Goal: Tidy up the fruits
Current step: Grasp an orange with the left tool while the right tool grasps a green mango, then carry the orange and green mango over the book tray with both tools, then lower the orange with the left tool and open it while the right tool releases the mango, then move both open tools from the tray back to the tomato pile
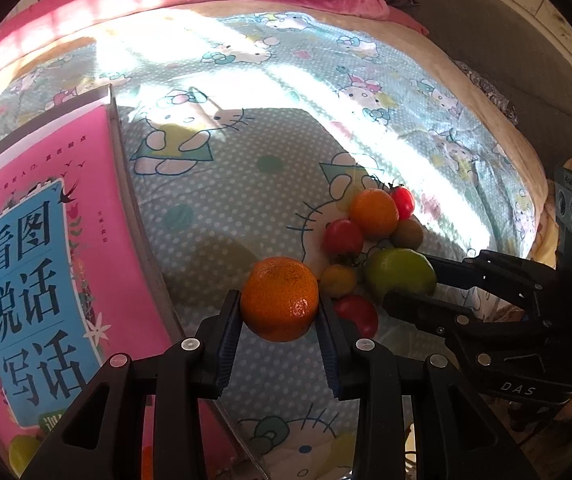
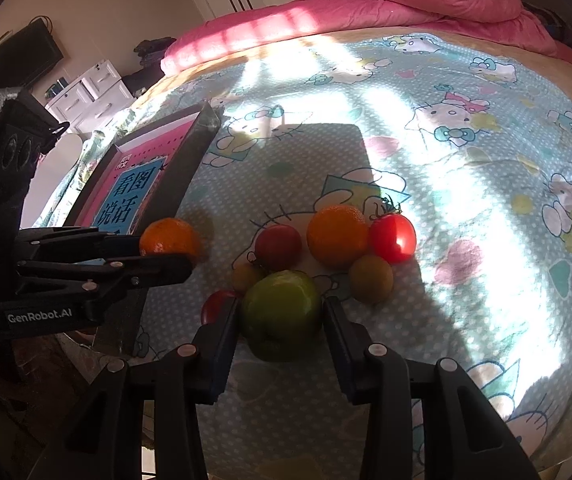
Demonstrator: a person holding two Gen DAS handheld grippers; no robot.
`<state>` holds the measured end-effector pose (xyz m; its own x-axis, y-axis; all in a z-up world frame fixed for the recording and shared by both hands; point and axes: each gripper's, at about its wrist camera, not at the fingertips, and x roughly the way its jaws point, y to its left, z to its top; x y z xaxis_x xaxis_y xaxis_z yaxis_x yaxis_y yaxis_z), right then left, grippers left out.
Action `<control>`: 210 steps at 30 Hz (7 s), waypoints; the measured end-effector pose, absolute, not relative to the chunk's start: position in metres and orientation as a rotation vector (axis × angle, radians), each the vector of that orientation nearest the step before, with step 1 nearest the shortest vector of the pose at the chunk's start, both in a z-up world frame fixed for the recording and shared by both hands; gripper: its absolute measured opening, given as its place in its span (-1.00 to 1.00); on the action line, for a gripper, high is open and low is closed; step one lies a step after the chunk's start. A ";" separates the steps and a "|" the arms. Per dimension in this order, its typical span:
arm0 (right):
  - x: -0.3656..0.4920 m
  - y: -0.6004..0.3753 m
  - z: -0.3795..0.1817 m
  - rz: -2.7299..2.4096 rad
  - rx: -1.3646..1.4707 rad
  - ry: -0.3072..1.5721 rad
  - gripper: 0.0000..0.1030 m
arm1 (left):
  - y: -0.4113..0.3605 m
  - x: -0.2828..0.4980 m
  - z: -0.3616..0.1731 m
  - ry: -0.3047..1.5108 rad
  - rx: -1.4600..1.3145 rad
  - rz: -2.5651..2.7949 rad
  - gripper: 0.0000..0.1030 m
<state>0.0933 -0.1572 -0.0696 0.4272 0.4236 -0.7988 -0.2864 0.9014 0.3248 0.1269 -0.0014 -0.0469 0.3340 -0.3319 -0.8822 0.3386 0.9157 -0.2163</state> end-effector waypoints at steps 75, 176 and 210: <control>0.066 -0.047 -0.008 0.746 0.077 0.837 -0.23 | 0.183 0.068 0.025 0.978 -0.200 -0.030 -0.27; 0.082 -0.010 -0.033 0.721 -0.047 0.896 -0.04 | 0.207 0.082 -0.036 1.062 -0.203 0.063 -0.02; 0.071 -0.036 -0.007 0.694 -0.088 0.760 0.27 | 0.169 0.069 0.008 0.928 -0.179 0.027 0.53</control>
<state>0.0705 -0.0357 -0.0073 0.5154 0.5468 -0.6599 -0.6077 0.7761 0.1685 0.0694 0.1686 0.0079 0.6005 -0.0543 -0.7977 -0.1001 0.9847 -0.1423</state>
